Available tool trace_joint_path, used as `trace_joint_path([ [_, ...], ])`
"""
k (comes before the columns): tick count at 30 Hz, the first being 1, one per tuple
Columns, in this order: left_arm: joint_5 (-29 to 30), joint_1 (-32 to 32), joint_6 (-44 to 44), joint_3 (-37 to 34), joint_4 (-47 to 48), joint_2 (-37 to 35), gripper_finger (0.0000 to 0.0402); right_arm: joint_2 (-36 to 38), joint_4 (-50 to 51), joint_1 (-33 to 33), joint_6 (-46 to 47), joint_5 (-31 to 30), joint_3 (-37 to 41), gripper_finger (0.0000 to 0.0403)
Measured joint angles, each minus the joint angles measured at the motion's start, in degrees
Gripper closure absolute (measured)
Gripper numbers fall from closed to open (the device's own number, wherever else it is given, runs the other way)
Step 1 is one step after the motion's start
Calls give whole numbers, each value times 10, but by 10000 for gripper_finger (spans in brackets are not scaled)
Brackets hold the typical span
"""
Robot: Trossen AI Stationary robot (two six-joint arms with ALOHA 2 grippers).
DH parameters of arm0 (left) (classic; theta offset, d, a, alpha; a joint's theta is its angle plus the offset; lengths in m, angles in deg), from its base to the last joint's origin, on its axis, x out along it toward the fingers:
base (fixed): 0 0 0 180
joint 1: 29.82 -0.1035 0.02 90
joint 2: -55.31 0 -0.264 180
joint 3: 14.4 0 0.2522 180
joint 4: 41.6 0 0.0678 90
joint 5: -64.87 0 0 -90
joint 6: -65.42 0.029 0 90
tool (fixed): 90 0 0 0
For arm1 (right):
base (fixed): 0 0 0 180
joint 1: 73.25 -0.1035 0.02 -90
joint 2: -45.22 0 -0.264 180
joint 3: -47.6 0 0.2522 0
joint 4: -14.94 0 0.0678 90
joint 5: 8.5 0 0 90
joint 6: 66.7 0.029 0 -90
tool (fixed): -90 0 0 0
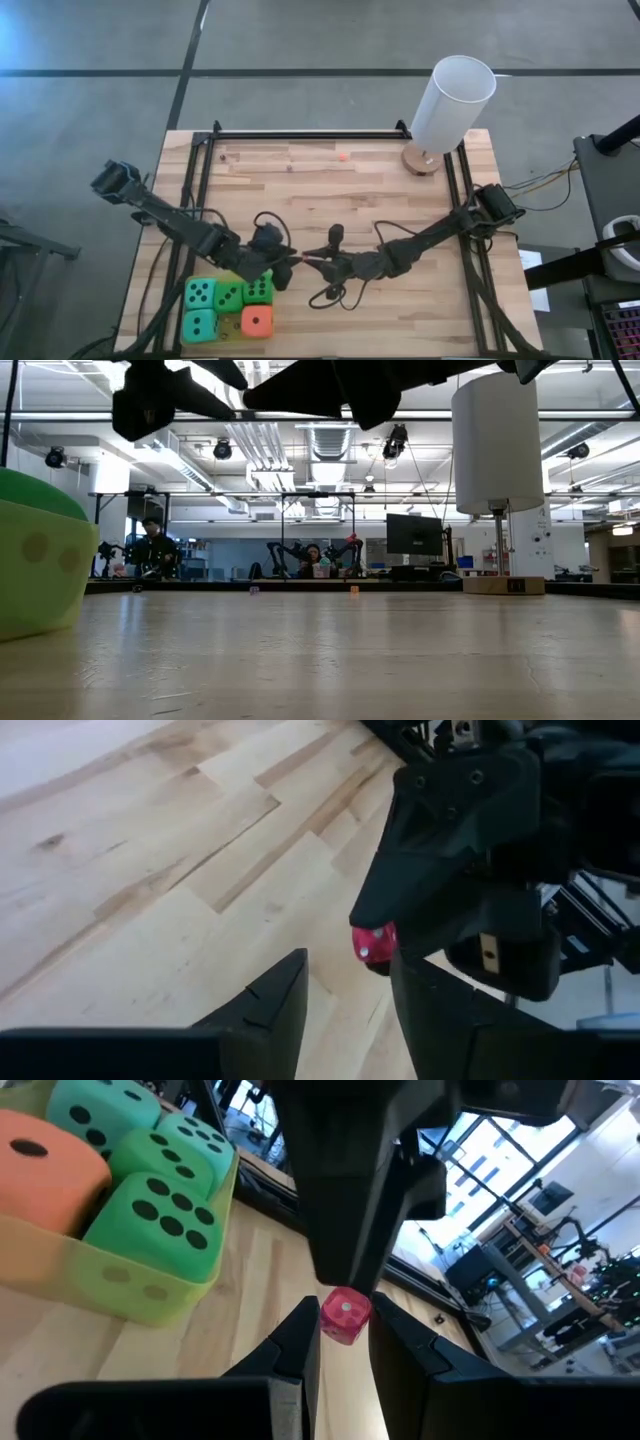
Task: Pick & Place Dice
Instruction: Put the pink dice into the yellow bin
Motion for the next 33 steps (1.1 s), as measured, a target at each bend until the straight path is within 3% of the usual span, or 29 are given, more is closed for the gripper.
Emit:
trace_joint_path([
  [19,-9,-22,0,0,-14,1,226,0,-10,0,-7,1,0,341],
  [33,-8,-22,-2,0,-33,10,248,0,-14,0,-9,3,0,341],
])
